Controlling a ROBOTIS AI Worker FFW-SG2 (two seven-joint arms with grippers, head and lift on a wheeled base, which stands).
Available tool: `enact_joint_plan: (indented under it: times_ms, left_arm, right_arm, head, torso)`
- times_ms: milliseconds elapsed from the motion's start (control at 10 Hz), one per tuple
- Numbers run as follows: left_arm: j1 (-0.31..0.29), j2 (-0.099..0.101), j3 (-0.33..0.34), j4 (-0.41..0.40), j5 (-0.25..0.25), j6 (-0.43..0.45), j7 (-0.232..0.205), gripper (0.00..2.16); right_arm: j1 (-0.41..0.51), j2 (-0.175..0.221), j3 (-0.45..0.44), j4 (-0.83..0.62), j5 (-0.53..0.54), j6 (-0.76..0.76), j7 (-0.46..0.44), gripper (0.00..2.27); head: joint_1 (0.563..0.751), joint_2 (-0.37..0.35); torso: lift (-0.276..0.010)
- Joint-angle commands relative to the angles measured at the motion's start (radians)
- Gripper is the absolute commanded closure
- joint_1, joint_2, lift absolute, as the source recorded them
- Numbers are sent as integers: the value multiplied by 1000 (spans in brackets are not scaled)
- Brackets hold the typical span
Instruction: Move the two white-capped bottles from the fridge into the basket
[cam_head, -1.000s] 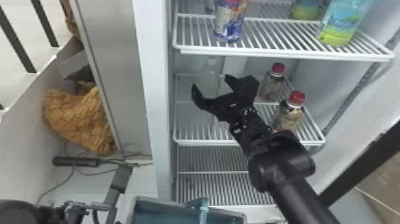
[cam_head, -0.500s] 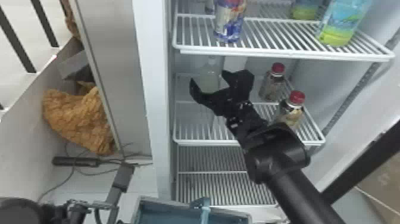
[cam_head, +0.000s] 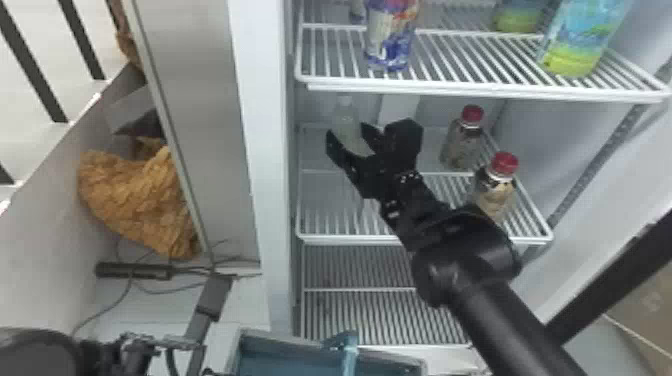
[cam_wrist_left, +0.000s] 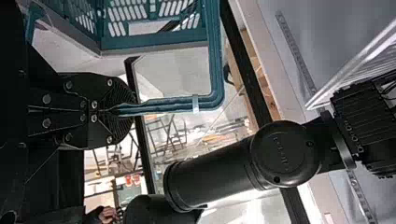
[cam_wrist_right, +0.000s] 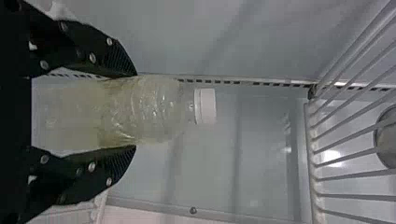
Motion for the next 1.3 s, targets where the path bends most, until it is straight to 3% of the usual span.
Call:
enact_joint_plan:
  times_ms: [0,400,1200]
  left_arm:
    - [0,1,-2,0,2,1,0,1170]
    - [7,3,0,5,12,1,1,1168]
    - [22,1,12,5,24,1,0,1168]
  right_arm:
    - [3,-1,0,0,-1,2,-3,921]
    - [49,-7,-26,-69,-7,-30,-3,923]
    - [305,-22,-171,-466,29,51,73,923]
  head:
    - [695,-91]
    - [695,-93]
    - [695,-135]
  torso:
    - [-260]
    - [-260]
    - [-260]
